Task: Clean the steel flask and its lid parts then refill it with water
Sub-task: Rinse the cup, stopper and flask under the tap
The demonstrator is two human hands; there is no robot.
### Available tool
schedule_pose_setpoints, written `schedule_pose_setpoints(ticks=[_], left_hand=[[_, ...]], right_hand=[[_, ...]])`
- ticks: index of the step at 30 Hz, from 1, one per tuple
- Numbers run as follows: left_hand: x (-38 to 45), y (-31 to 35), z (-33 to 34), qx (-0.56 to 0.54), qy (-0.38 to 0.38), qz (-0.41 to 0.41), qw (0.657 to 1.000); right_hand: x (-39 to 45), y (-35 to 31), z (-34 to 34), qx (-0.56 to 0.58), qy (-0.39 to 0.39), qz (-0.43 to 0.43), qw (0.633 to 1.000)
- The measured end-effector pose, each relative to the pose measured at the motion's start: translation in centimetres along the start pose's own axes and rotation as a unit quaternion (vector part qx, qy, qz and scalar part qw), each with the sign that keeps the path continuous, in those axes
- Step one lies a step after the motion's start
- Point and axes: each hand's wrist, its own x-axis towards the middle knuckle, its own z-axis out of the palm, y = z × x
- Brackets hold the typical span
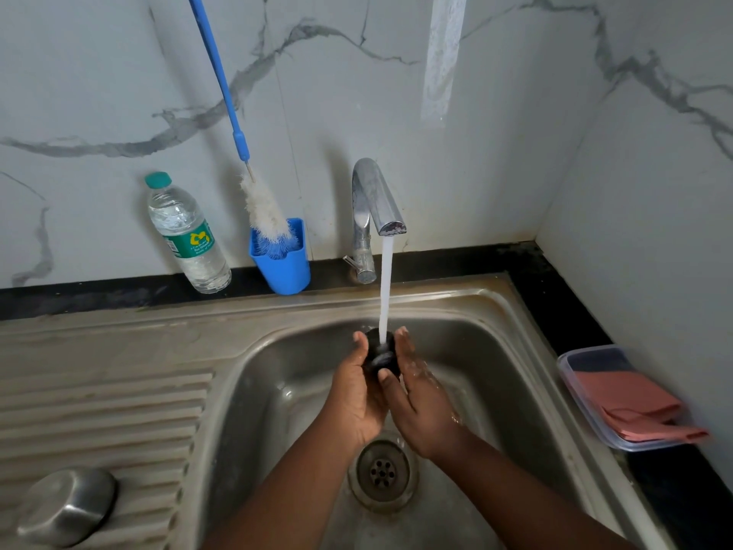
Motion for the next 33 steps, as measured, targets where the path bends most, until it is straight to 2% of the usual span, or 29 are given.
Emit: schedule_pose_setpoints(ticks=[6, 9, 12, 14, 19, 27, 31, 33], left_hand=[[-0.2, 0.2, 0.6, 0.013, 0.032, -0.022, 0.999], [-0.1, 0.3, 0.5, -0.009, 0.038, -0.028, 0.999], [-0.2, 0.3, 0.4, -0.014, 0.041, -0.028, 0.999], [-0.2, 0.2, 0.4, -0.025, 0.048, -0.040, 0.998], [0.0, -0.2, 0.6, -0.007, 0.071, -0.051, 0.996], [0.0, 0.2, 0.2, -0.040, 0.030, -0.072, 0.996], [0.0, 0.7, 0.3, -0.022, -0.026, -0.068, 0.997], [0.1, 0.9, 0.3, -0.055, -0.045, -0.073, 0.995]], right_hand=[[-0.2, -0.3, -0.5, -0.057, -0.025, -0.067, 0.996], [-0.5, 0.2, -0.1, -0.103, -0.007, -0.114, 0.988], [-0.5, 0.1, 0.3, -0.033, 0.026, -0.047, 0.998], [-0.4, -0.1, 0.2, -0.012, -0.003, 0.000, 1.000], [-0.6, -0.9, 0.3, -0.042, -0.020, -0.043, 0.998], [-0.7, -0.2, 0.3, 0.005, 0.017, -0.013, 1.000], [-0.3, -0.1, 0.1, -0.003, 0.038, -0.032, 0.999], [-0.2, 0.2, -0.1, 0.007, 0.036, -0.032, 0.999]])
